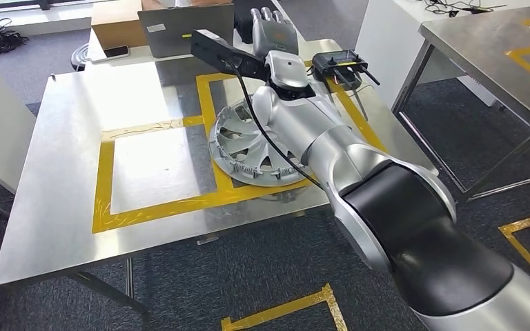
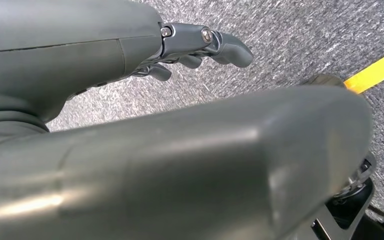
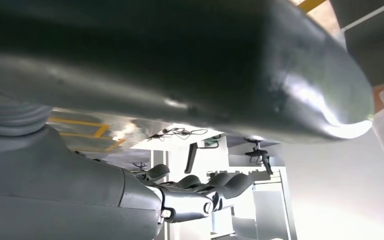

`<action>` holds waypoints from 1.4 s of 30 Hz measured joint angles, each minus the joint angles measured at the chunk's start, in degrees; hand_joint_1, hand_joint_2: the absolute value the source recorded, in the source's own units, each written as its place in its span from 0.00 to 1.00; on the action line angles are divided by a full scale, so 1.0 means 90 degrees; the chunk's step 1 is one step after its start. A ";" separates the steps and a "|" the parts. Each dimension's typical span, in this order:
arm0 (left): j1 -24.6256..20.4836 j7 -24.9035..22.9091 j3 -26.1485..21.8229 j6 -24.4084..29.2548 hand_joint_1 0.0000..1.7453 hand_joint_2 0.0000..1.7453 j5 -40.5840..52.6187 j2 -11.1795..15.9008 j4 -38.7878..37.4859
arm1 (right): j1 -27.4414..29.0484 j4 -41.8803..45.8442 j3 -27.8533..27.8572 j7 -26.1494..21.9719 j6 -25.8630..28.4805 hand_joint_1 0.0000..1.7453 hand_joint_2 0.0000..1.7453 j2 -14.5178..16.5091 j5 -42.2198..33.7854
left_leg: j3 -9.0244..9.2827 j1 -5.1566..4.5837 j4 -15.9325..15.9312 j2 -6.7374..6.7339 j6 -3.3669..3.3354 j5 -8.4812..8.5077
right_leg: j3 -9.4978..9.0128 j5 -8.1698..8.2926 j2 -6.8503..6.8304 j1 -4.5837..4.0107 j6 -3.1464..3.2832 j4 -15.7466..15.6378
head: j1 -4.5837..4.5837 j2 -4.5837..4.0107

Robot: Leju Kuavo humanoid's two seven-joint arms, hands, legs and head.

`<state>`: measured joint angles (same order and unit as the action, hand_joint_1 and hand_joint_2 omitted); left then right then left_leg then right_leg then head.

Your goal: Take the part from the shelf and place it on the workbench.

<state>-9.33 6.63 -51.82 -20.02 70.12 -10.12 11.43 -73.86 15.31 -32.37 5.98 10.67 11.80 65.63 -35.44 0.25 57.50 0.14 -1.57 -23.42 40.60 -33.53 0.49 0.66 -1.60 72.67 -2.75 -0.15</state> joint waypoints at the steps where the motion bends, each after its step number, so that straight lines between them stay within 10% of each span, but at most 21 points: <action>1: 0.0010 -0.0001 -0.0001 0.0000 0.00 0.00 -0.0010 0.0000 0.0000 | 0.0024 -0.0001 0.0000 -0.0001 -0.0002 0.00 0.00 0.0000 0.0005 | -0.0020 0.0005 0.0020 0.0000 0.0005 0.0002 | 0.0039 -0.0008 -0.0005 0.0014 -0.0012 0.0148 | -0.0002 0.0000; 6: 0.0023 -0.0009 -0.0003 0.0000 0.00 0.00 -0.0019 -0.0001 0.0005 | 0.0026 -0.0001 0.0000 -0.0014 -0.0004 0.00 0.00 0.0039 0.0058 | -0.0158 0.0035 0.0173 0.0014 0.0136 0.0025 | -0.0799 0.0637 -0.0015 0.0045 0.0001 -0.1339 | -0.0001 0.0000; 10: 0.0032 -0.0015 -0.0003 0.0000 0.00 0.00 -0.0024 0.0006 0.0009 | 0.0015 -0.0001 0.0000 -0.0011 -0.0005 0.00 0.00 0.0089 0.0079 | -0.0247 0.0036 0.0198 0.0024 0.0337 0.0060 | -0.0737 0.0741 0.0007 0.0023 0.0207 -0.1442 | 0.0002 0.0000; 16: 0.0035 -0.0015 -0.0003 0.0000 0.00 0.00 -0.0026 0.0007 0.0009 | 0.0029 -0.0001 0.0000 0.0004 -0.0026 0.00 0.00 0.0142 0.0111 | -0.0725 0.0053 0.1904 0.0009 0.0448 -0.1131 | -0.0401 0.1052 -0.0016 0.0006 0.0371 -0.1477 | 0.0022 0.0000; 21: 0.0015 -0.0015 -0.0003 0.0000 0.00 0.00 -0.0025 0.0011 0.0023 | 0.0033 0.0001 0.0000 0.0015 -0.0046 0.00 0.00 0.0141 0.0129 | 0.0480 0.0014 0.0491 0.0016 0.0324 -0.0745 | -0.0127 0.1320 -0.0016 -0.0028 0.0287 -0.1472 | 0.0016 0.0000; 23: 0.0008 -0.0015 -0.0003 0.0000 0.00 0.00 -0.0025 0.0012 0.0029 | 0.0024 0.0001 0.0000 0.0019 -0.0056 0.00 0.00 0.0143 0.0144 | 0.0619 -0.0032 0.0195 0.0027 0.0267 -0.0776 | -0.0110 0.1419 -0.0022 -0.0021 0.0204 -0.1499 | 0.0014 0.0000; 26: 0.0015 -0.0021 -0.0005 0.0000 0.00 0.00 -0.0025 0.0005 0.0030 | 0.0020 -0.0003 0.0000 0.0034 -0.0090 0.00 0.00 0.0118 0.0167 | 0.0507 -0.0005 0.0131 0.0007 0.0130 -0.0598 | -0.0056 0.1359 -0.0016 -0.0014 0.0083 -0.1462 | 0.0018 0.0000; 31: 0.0022 -0.0032 -0.0006 0.0000 0.00 0.00 -0.0022 -0.0010 0.0033 | 0.0031 -0.0010 0.0000 0.0044 -0.0113 0.00 0.00 0.0084 0.0187 | 0.0127 0.0018 0.0126 -0.0034 0.0025 -0.0240 | 0.0260 0.0170 -0.0023 0.0001 -0.0030 0.0034 | -0.0004 0.0000; 33: 0.0025 -0.0038 -0.0006 0.0000 0.00 0.00 -0.0021 -0.0012 0.0033 | 0.0051 -0.0016 0.0000 0.0046 -0.0114 0.00 0.00 0.0075 0.0196 | -0.0061 0.0019 0.0167 -0.0039 0.0039 -0.0127 | 0.0014 0.0362 -0.0025 0.0001 -0.0031 0.0018 | -0.0006 0.0000; 37: 0.0024 -0.0041 -0.0004 0.0000 0.00 0.00 -0.0014 -0.0012 0.0034 | 0.0065 -0.0010 0.0000 0.0043 -0.0109 0.00 0.00 0.0073 0.0230 | -0.0288 0.0007 0.0237 -0.0035 0.0143 0.0050 | -0.0943 0.0508 -0.0020 -0.0047 0.0084 -0.1314 | -0.0006 0.0000; 42: 0.0029 -0.0032 -0.0003 0.0000 0.00 0.00 -0.0002 -0.0011 0.0034 | 0.0072 -0.0006 0.0000 0.0040 -0.0112 0.00 0.00 0.0065 0.0257 | -0.0420 0.0012 0.0344 -0.0018 0.0323 -0.0022 | -0.0876 0.0693 -0.0040 -0.0032 0.0306 -0.1542 | -0.0023 0.0000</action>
<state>-9.07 6.34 -51.84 -20.02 70.10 -10.22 11.74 -73.21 15.26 -32.37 6.34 9.67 12.39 67.95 -39.21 0.36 60.59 -0.02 1.34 -23.61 32.71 -27.29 0.13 0.37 1.16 58.78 -2.96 -0.15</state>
